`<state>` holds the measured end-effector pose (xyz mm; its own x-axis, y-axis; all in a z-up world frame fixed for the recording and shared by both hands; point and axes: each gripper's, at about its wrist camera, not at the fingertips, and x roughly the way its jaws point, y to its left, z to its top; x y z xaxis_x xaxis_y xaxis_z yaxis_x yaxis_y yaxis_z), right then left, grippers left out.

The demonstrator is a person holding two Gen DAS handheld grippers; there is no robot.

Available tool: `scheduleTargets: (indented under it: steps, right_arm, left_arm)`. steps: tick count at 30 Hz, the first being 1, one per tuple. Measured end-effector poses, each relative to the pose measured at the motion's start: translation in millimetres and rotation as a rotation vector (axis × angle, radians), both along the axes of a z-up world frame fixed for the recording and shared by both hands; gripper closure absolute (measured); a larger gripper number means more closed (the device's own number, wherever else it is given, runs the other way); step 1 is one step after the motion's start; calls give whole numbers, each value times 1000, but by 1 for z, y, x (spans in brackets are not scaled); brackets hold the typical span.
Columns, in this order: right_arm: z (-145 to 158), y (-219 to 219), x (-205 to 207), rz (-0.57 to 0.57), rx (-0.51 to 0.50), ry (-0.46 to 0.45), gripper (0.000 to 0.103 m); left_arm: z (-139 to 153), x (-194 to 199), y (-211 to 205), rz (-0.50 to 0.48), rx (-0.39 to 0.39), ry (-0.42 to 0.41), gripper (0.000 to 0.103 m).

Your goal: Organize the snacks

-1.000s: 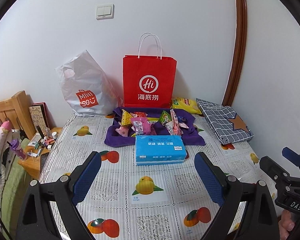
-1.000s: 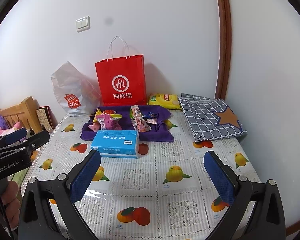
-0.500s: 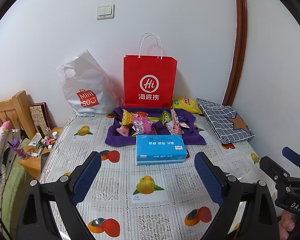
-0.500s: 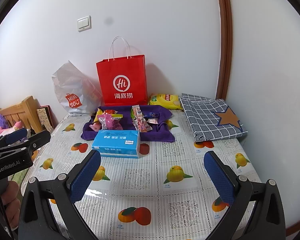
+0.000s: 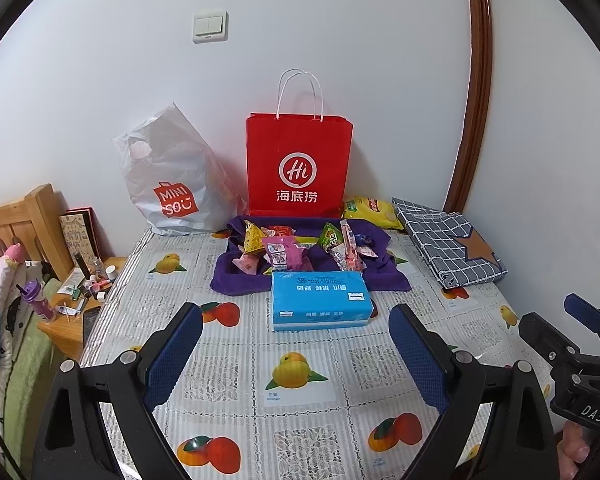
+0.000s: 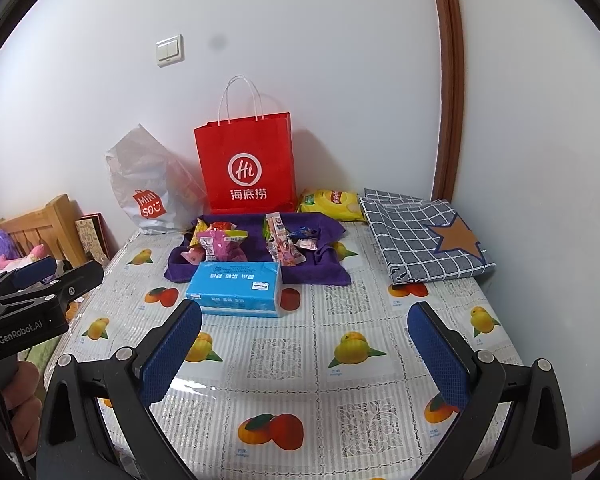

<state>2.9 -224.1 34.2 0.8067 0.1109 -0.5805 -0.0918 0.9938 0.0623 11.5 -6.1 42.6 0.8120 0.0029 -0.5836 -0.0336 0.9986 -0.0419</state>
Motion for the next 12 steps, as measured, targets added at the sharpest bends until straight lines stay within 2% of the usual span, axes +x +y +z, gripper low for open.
scheduleTargets:
  steps: [12]
  right_arm:
    - [4,0,-3,7,3,-4,1]
  left_arm:
    - [5,-4,-1,11,7,-11,8]
